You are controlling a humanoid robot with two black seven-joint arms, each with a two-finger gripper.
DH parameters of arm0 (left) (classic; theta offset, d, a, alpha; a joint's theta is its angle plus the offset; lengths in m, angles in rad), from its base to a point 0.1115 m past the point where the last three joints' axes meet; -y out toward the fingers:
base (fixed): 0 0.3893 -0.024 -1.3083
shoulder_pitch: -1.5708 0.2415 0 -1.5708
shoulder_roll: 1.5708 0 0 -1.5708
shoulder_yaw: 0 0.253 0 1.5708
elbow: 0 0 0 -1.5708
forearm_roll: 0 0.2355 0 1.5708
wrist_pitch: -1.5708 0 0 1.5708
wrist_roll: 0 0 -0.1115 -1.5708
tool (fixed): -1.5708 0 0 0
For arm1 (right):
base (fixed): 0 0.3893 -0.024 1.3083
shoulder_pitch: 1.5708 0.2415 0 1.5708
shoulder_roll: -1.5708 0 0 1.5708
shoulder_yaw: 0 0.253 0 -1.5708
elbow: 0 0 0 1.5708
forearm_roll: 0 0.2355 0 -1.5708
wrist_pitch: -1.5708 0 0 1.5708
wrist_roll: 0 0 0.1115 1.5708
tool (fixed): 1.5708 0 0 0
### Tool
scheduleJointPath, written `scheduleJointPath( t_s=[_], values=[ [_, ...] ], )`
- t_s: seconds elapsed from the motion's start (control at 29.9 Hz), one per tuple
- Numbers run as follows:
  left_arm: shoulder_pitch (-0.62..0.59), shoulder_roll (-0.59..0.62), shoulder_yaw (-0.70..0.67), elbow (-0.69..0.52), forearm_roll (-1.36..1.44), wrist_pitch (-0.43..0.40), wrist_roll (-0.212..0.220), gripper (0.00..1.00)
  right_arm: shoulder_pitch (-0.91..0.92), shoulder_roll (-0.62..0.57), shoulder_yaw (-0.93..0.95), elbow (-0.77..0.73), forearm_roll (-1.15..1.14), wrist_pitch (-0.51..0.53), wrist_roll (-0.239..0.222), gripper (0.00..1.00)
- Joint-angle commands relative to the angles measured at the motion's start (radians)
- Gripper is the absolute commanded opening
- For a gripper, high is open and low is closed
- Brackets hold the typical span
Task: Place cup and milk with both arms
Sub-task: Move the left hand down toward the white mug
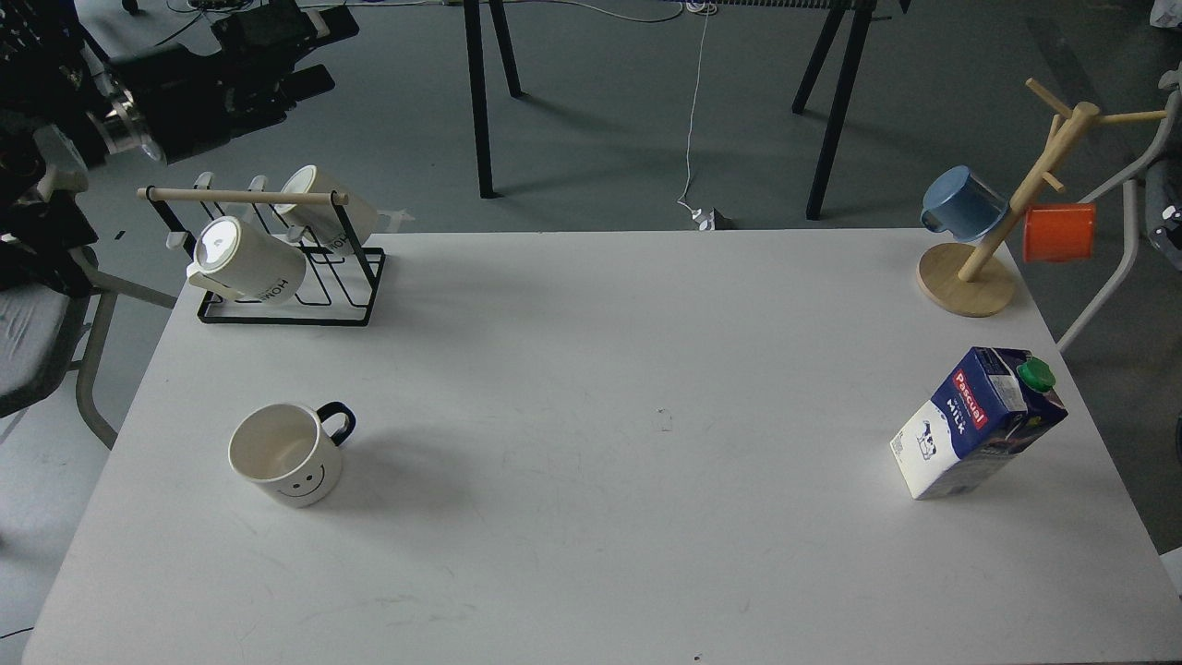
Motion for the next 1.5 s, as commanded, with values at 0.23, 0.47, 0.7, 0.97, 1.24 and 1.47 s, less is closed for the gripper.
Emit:
scheduleJointPath(
  t_s=[0.23,0.47,0.7,0.97,1.24,1.47],
  values=[
    [0.122,0.156,0.002,-0.246,0.549,0.097,0.0,1.0,-0.011,0.001,0.0,0.0,-0.001,0.0,-0.001,1.0],
    [0.205,0.163,0.004,-0.245,0.802,0.234,0.0,1.0,-0.013,0.001,-0.005,0.003,-0.001,0.0,-0.001,1.0],
    [0.289,0.218,0.004,-0.289,0.881,0.239,0.0,1.0,-0.037,-0.003,-0.003,0.001,-0.001,0.0,-0.003,1.0],
    [0.341,0.22,0.047,-0.278,1.112,0.365,0.0,0.99,-0.046,-0.005,-0.005,0.0,-0.001,0.0,-0.001,1.0],
    [0.363,0.22,0.101,-0.232,1.119,0.368,0.0,0.98,-0.065,-0.005,-0.003,-0.002,-0.001,0.0,-0.001,1.0],
    [0.367,0.192,0.134,-0.157,1.117,0.368,0.0,0.97,-0.066,-0.005,-0.003,-0.016,-0.001,0.0,-0.001,1.0]
  ],
)
